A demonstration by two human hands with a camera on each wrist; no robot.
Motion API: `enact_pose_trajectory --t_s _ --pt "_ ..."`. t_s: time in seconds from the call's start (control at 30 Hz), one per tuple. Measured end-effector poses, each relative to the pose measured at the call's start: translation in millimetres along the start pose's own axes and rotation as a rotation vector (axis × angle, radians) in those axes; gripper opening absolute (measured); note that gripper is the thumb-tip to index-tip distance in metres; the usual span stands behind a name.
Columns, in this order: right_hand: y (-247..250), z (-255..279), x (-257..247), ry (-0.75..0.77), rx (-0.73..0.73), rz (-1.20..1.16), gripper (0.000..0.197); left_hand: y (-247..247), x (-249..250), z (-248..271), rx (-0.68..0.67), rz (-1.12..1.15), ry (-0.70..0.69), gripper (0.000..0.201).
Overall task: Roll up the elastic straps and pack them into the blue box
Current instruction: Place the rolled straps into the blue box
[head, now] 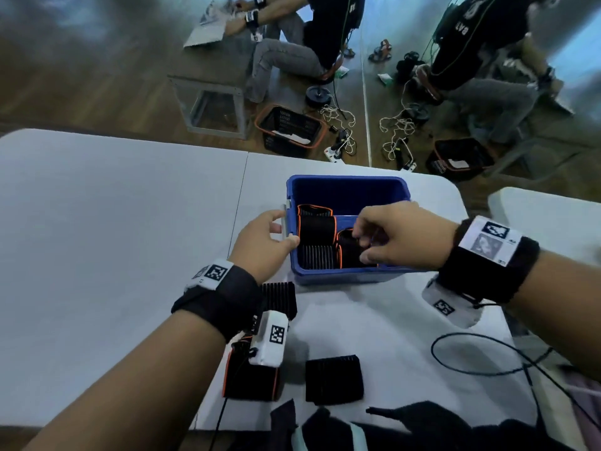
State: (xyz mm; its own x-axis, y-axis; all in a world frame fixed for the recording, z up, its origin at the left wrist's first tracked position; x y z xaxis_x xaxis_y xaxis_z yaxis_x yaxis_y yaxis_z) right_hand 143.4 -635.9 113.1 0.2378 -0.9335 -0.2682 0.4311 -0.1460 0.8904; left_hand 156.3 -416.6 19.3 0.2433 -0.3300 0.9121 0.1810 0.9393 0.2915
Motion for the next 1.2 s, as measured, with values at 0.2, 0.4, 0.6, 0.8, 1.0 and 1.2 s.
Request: enact_pose_trajectory --t_s 0.2,0.4,0.6,0.8,1.0,1.2 --pt "-109.9 44.3 -20.7 0.102 -0.295 -0.102 0.051 -5.9 -2.8 0.0 0.001 0.081 0.056 0.051" --pt "-192.5 51.9 -28.9 0.162 -0.466 -0.002 0.063 -10.0 -0.3 0.6 0.006 0.074 0.090 0.051" --pt "-210.3 47.4 -24.7 0.120 -0.465 -0.051 0.062 -11.0 1.6 4.0 0.021 0.074 0.126 0.045" --pt "-209.7 46.9 -18.7 0.087 -0.439 -0.097 0.060 -13.3 0.8 3.3 0.027 0.084 0.134 0.047" --pt "-187.2 52.3 -7.0 0.037 -0.329 -0.195 0.059 -14.0 0.6 3.7 0.026 0.107 0.131 0.049" --pt "-101.0 60.1 9.0 0.012 -0.175 -0.479 0.049 -14.5 1.0 4.3 0.013 0.110 0.121 0.049"
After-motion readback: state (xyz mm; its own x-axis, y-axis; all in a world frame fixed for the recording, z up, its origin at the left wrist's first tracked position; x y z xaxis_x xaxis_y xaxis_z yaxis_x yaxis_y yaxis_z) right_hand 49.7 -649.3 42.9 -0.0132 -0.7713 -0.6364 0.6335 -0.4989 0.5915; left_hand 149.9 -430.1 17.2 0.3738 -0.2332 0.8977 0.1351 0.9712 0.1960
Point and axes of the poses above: each hand's wrist, its own z-axis away from the middle knuckle, its own y-axis out of the back of the hand, x = y × z, the point moved 4 cm from there along -z, towards the middle knuckle, and after that the axes turned 6 degrees about z, right-handed, at the moved point
